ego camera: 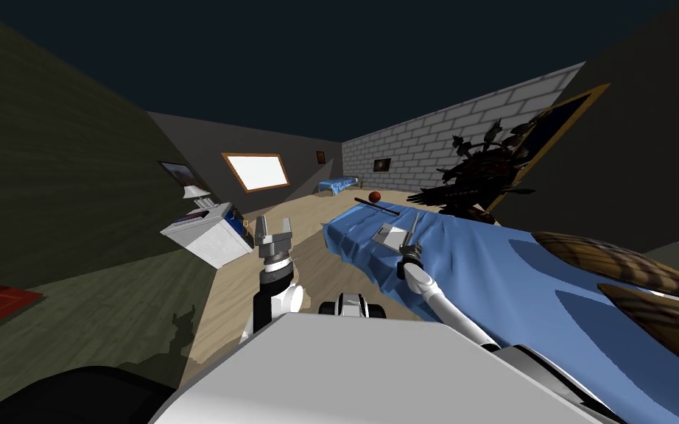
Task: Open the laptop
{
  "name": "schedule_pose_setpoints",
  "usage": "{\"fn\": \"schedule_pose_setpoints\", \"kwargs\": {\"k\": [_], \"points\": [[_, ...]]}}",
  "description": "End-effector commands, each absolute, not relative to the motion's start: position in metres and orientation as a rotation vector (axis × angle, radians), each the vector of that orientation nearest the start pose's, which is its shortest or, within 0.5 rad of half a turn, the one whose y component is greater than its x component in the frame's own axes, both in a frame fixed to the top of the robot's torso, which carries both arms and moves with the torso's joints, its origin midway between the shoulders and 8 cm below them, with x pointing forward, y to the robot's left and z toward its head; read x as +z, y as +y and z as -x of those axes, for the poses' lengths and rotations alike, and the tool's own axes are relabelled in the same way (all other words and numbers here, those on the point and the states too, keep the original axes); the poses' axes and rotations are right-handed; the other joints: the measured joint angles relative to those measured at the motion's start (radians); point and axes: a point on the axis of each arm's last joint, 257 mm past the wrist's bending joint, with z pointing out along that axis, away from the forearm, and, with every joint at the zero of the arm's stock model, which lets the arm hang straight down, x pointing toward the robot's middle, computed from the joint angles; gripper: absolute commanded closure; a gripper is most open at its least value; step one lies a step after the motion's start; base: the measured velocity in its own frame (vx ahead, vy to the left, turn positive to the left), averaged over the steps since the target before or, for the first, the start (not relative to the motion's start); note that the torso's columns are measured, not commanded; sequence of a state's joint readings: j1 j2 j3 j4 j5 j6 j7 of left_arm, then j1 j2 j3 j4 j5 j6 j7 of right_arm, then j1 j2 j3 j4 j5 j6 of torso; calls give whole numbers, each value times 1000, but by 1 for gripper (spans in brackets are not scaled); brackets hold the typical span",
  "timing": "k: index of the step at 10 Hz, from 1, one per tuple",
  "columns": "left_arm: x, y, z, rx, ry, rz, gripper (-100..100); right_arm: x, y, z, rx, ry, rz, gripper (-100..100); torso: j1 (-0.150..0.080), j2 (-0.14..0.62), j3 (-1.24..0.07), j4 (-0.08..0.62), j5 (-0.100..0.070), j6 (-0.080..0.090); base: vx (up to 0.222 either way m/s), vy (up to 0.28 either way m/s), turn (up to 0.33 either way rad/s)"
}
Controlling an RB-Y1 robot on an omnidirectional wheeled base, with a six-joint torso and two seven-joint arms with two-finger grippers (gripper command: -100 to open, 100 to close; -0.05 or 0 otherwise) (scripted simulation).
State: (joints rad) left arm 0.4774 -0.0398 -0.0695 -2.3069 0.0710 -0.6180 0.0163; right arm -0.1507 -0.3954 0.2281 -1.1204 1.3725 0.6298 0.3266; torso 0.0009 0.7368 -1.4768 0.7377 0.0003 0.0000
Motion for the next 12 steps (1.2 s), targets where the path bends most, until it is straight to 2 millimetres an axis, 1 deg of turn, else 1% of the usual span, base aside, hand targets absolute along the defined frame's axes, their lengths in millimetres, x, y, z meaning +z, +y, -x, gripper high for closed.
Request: {"fn": "schedule_pose_setpoints", "kwargs": {"k": [1,4,5,6,7,8,9,10,11,12], "points": [[63,266,-318,-1467,408,610,0,-317,-469,-518,-1055,1780,227,-100,-2,1,1,0,-1,0,30,28,53],[63,266,-318,-1467,408,610,0,-298,-497,-517,-1212,1727,288,-100,0,2,1,0,0,0,32,38,76],[63,266,-318,-1467,408,610,0,-288,-510,-517,-1279,1698,315,-100,0,1,1,0,0,0,32,33,76],[63,266,-318,-1467,408,610,0,-296,-502,-519,-1237,1715,302,-100,-1,1,1,0,0,0,15,13,17],[63,266,-318,-1467,408,610,0,-295,-503,-518,-1246,1712,303,-100,-2,2,1,0,-1,0,0,0,0],[63,266,-318,-1467,408,610,0,-295,-503,-518,-1244,1712,302,100,-2,2,2,1,-1,0,2,-3,-24],[63,266,-318,-1467,408,610,0,-297,-519,-514,-1301,1721,373,100,-2,1,1,-1,-2,-2,72,88,-3],[63,266,-318,-1467,408,611,0,-299,-526,-512,-1327,1727,410,100,3,-6,-3,-4,1,-1,95,180,5],[63,266,-318,-1467,408,611,0,-299,-526,-512,-1327,1727,410,100,6,-10,-6,-7,2,-1,64,136,-10],[64,266,-318,-1467,408,610,0,-302,-540,-507,-1378,1737,484,100,0,-7,-5,-6,-2,0,93,177,10]]}}
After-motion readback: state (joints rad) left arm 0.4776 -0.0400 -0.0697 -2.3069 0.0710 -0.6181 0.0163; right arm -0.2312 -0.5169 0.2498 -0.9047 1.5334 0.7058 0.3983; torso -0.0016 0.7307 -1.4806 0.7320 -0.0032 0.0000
